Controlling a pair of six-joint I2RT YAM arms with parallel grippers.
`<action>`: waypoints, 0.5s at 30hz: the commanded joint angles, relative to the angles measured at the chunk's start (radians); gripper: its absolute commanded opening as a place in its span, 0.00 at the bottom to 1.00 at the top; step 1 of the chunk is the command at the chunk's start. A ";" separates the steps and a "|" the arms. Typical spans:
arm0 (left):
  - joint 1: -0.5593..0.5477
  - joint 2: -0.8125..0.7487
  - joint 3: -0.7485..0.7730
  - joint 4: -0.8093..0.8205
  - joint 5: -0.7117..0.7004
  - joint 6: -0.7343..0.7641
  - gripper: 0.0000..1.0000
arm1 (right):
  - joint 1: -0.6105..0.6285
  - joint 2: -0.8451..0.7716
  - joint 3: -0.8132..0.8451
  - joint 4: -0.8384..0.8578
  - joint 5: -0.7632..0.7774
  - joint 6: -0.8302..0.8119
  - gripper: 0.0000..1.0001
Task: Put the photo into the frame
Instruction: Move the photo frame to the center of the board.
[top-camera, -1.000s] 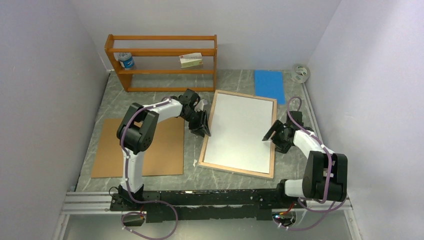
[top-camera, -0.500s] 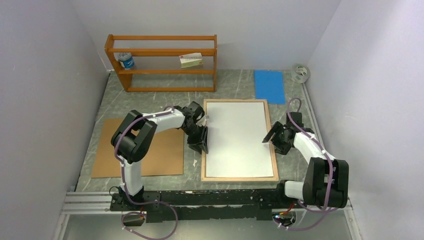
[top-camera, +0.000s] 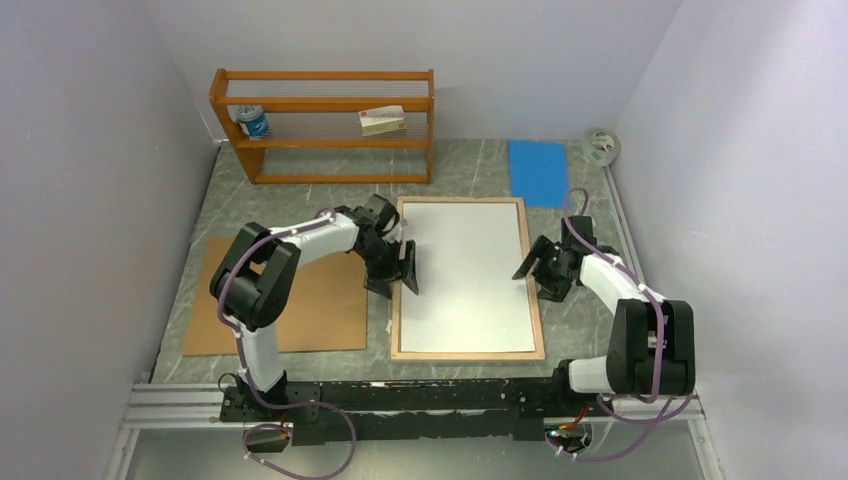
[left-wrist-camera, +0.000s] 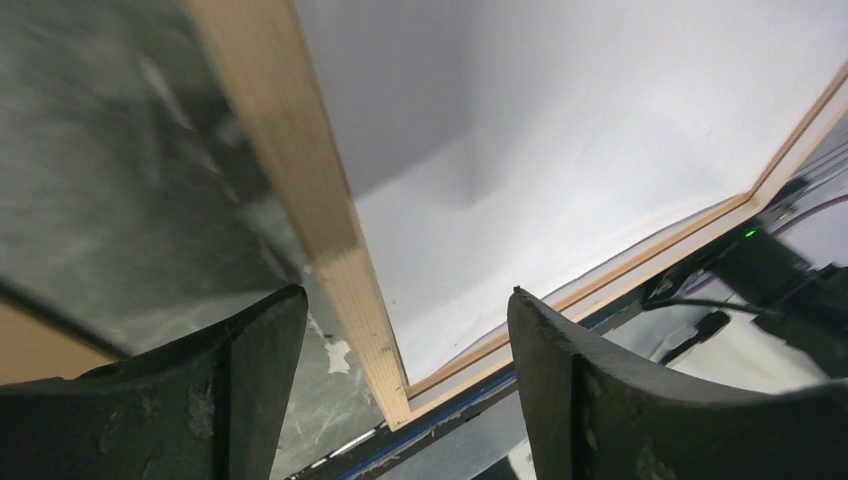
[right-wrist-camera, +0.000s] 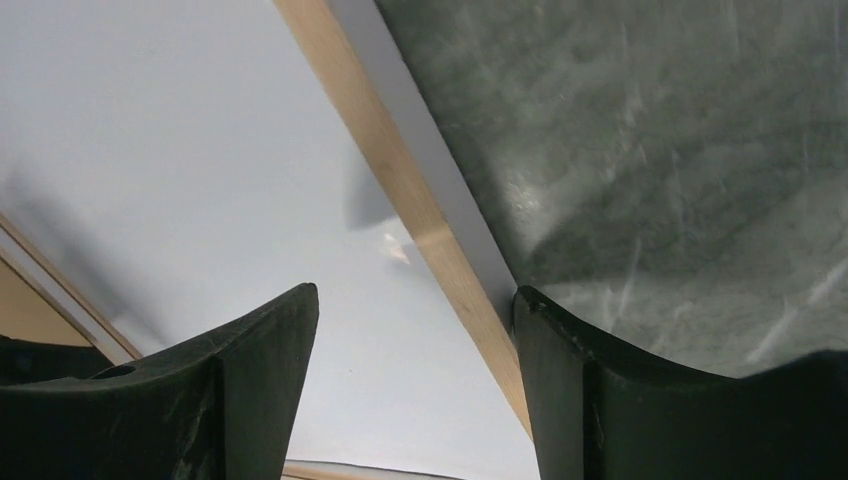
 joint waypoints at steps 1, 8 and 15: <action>0.095 -0.053 0.078 0.070 0.028 -0.002 0.79 | 0.008 0.024 0.101 0.016 0.019 -0.010 0.75; 0.187 0.045 0.247 0.002 -0.016 0.030 0.82 | 0.020 0.148 0.230 0.016 0.081 -0.045 0.76; 0.251 0.196 0.388 0.044 -0.018 -0.008 0.71 | 0.064 0.328 0.373 0.026 0.116 -0.060 0.74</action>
